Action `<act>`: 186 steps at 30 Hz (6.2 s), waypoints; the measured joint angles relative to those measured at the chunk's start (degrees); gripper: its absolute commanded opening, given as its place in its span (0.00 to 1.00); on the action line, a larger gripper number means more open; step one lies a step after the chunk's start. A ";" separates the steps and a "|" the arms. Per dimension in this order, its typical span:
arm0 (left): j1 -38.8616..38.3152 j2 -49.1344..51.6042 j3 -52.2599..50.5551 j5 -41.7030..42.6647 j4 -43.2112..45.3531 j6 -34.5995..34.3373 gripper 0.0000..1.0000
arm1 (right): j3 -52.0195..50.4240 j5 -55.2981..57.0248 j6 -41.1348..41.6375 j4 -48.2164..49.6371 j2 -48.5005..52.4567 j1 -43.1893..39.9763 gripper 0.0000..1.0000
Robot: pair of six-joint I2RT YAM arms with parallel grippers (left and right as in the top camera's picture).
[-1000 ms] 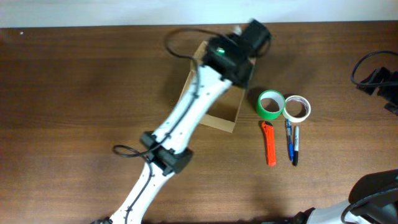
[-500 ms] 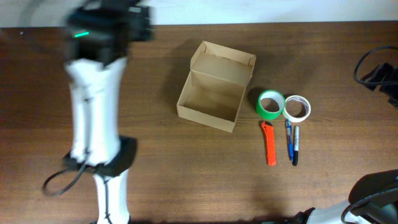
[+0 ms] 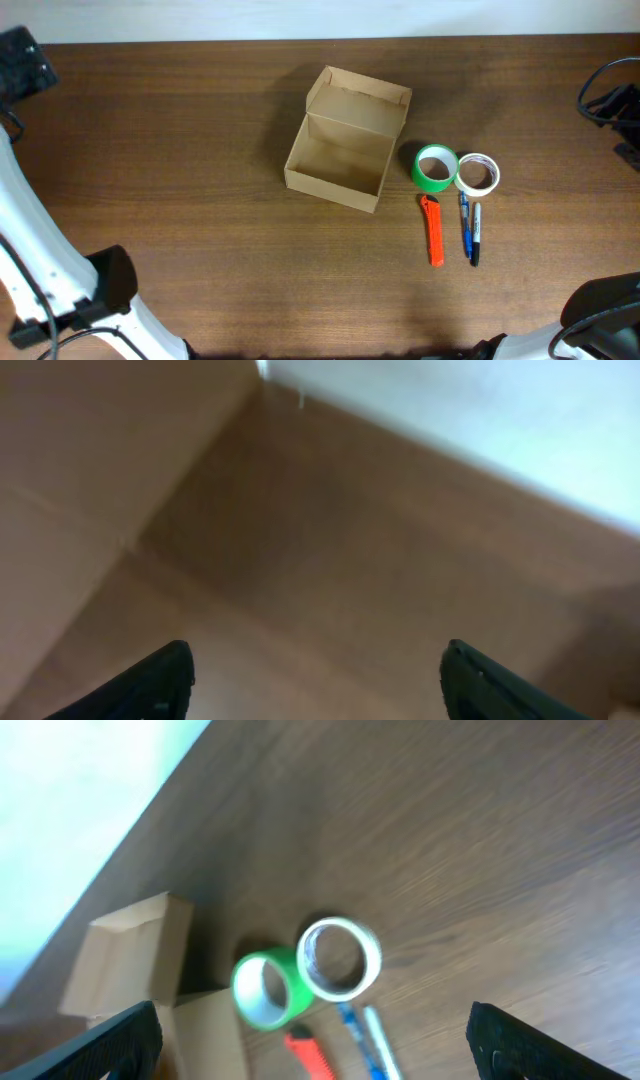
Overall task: Pack container
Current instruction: 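Retract the left arm to the left side, then lower the right gripper onto the green tape roll and grasp it, then carry the green tape into the box and release it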
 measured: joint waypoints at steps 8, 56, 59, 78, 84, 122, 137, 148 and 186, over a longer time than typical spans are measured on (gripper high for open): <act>3.54 0.85 -24.48 2.97 6.25 2.89 1.00 | 1.90 2.32 -3.89 -8.39 0.00 12.81 0.99; 3.56 0.96 -47.41 3.41 10.21 3.50 1.00 | 6.40 30.12 22.62 -10.69 28.35 41.13 0.87; 3.56 0.96 -47.41 3.43 10.21 3.50 1.00 | 6.40 30.10 22.67 -9.75 28.41 41.09 0.87; 3.56 0.96 -47.41 3.43 10.25 3.50 1.00 | 0.50 22.75 12.07 -6.95 28.44 33.94 0.86; 3.56 0.96 -47.41 3.43 10.29 3.50 1.00 | -4.81 21.70 10.58 -3.54 28.46 34.42 0.73; 3.56 0.96 -47.41 3.43 10.56 3.50 1.00 | -4.59 21.68 8.63 -2.91 28.20 34.36 0.04; 3.56 0.96 -47.41 3.41 10.78 3.50 1.00 | 20.76 22.43 5.75 -16.63 10.58 36.26 0.04; 3.56 0.96 -47.41 3.41 10.78 3.50 1.00 | 28.37 25.11 -1.18 -18.91 3.08 56.94 0.04; 3.56 0.96 -47.41 3.41 10.78 3.50 1.00 | 28.04 29.33 -4.76 -6.34 36.70 64.37 0.04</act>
